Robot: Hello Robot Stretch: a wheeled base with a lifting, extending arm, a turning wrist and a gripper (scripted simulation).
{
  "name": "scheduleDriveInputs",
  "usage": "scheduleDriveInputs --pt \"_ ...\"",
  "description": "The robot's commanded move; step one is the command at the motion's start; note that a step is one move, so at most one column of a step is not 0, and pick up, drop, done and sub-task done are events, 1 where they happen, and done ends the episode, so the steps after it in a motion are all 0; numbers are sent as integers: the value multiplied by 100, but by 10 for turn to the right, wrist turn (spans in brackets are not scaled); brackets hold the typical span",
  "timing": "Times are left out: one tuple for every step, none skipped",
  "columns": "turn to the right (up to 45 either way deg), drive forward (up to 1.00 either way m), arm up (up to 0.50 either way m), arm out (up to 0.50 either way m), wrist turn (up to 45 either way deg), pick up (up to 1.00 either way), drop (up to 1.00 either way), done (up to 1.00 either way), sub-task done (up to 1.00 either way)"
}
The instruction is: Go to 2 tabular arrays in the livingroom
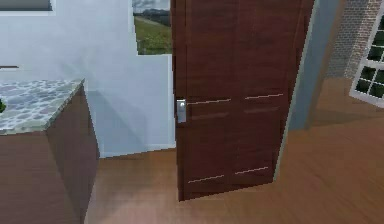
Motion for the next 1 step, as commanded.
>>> scheduleDriveInputs --pt "150 0 0 0 0 0 0 0 0"
